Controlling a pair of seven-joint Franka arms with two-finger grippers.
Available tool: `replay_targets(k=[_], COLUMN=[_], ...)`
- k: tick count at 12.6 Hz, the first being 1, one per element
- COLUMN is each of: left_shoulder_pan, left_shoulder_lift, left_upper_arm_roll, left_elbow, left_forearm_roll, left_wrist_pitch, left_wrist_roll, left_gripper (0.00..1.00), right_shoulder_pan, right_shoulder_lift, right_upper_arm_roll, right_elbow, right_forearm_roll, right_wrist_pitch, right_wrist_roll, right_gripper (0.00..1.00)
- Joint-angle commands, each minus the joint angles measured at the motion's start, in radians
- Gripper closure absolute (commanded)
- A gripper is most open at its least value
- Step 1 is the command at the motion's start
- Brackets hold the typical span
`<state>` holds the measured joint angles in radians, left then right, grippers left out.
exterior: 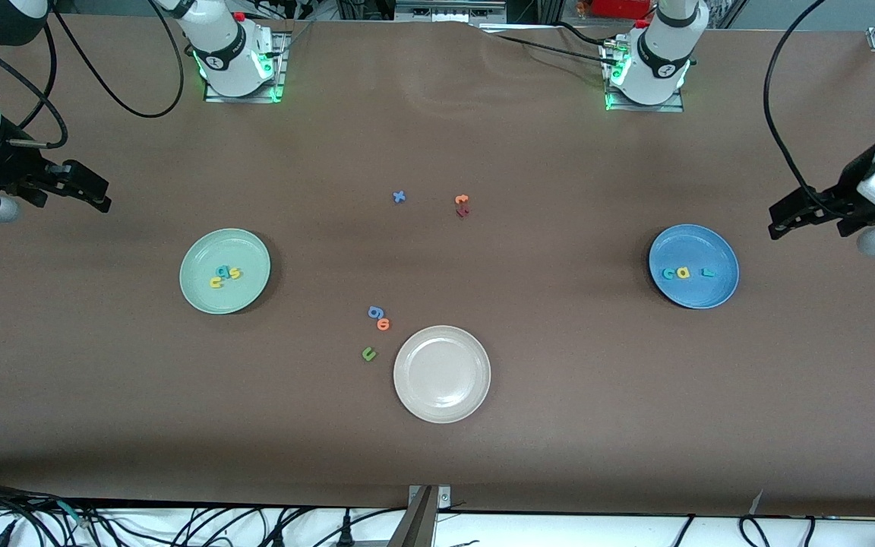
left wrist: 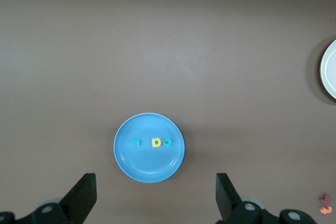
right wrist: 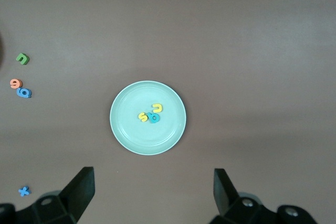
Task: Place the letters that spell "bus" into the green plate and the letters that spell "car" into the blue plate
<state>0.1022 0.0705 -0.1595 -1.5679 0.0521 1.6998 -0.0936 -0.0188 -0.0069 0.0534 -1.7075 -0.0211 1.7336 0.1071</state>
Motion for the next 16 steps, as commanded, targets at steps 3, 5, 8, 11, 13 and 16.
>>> replay_targets(k=[3, 5, 8, 11, 13, 16], left_shoulder_pan=[-0.022, -0.039, -0.049, -0.050, -0.045, -0.044], left_shoulder_lift=[-0.127, -0.123, -0.124, -0.114, -0.095, -0.083], left_upper_arm_roll=[0.032, 0.054, 0.061, 0.060, 0.055, 0.052], left_elbow=[-0.161, -0.123, -0.107, -0.080, -0.067, -0.049], left_forearm_roll=[-0.031, -0.032, -0.034, -0.034, -0.037, -0.050], left_wrist_pitch=[0.084, 0.008, -0.078, -0.083, -0.086, -0.088], left_wrist_roll=[0.046, -0.012, -0.046, -0.054, -0.054, -0.054], left_gripper=[0.00, 0.00, 0.00, 0.00, 0.00, 0.00], right_shoulder_pan=[0.002, 0.002, 0.002, 0.002, 0.002, 0.002], right_shoulder_lift=[0.010, 0.010, 0.010, 0.010, 0.010, 0.010], right_upper_arm_roll=[0.000, 0.000, 0.000, 0.000, 0.000, 0.000], right_elbow=[0.025, 0.025, 0.025, 0.025, 0.025, 0.025], right_forearm_roll=[0.003, 0.003, 0.003, 0.003, 0.003, 0.003], right_wrist_pitch=[-0.022, -0.022, -0.020, -0.020, -0.020, -0.020], right_wrist_roll=[-0.001, -0.001, -0.001, -0.001, -0.001, -0.001], right_gripper=[0.00, 0.00, 0.00, 0.00, 0.00, 0.00])
